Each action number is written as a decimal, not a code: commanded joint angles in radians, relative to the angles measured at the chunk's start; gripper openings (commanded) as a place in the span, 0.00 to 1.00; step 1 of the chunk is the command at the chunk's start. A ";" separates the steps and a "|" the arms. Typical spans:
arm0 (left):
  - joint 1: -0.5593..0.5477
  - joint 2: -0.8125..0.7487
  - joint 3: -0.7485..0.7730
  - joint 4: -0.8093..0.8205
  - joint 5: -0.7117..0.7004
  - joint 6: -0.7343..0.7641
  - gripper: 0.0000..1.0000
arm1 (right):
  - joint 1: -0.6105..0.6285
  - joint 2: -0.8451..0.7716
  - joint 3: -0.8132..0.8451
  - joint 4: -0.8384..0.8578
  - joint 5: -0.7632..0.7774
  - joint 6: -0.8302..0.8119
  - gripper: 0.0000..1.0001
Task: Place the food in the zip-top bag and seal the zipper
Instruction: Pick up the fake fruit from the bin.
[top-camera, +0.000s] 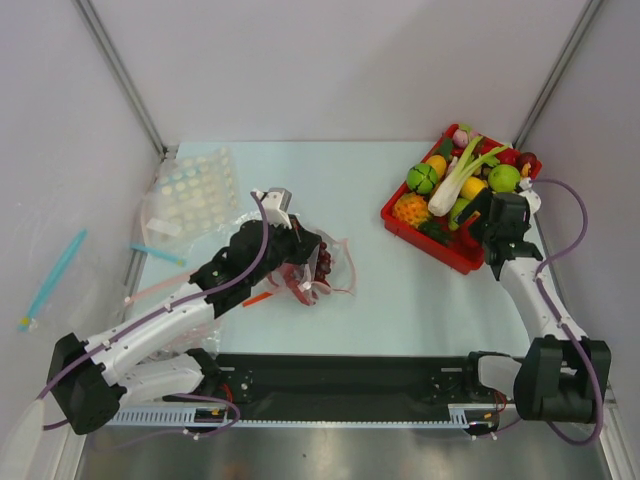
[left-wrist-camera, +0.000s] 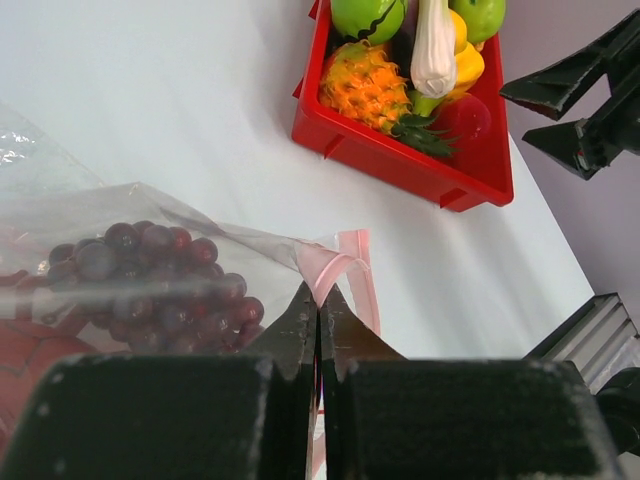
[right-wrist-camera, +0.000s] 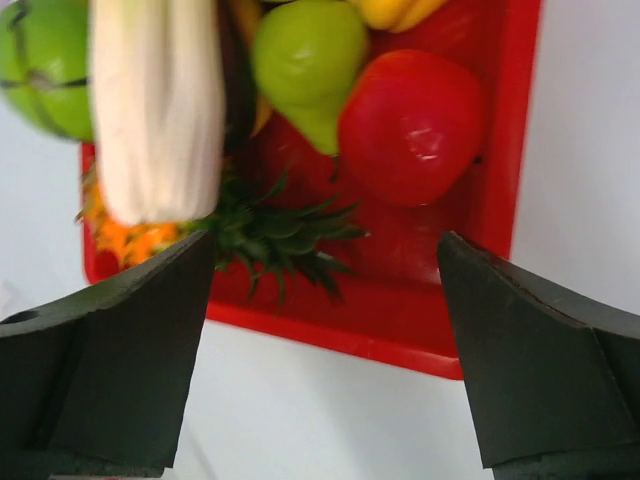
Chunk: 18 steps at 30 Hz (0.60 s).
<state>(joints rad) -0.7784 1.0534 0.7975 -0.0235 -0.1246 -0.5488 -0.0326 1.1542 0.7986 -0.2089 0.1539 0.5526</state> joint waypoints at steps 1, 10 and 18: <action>0.004 -0.035 0.005 0.083 0.005 0.006 0.00 | -0.026 0.044 0.013 0.017 0.076 0.064 0.97; 0.004 -0.036 0.016 0.073 0.014 0.010 0.00 | -0.026 0.229 0.089 0.042 0.150 0.066 0.99; 0.004 -0.020 0.022 0.071 0.019 0.012 0.00 | -0.026 0.331 0.128 0.028 0.228 0.078 0.97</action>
<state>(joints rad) -0.7784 1.0527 0.7975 -0.0235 -0.1211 -0.5488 -0.0547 1.4593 0.8867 -0.1902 0.2985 0.6147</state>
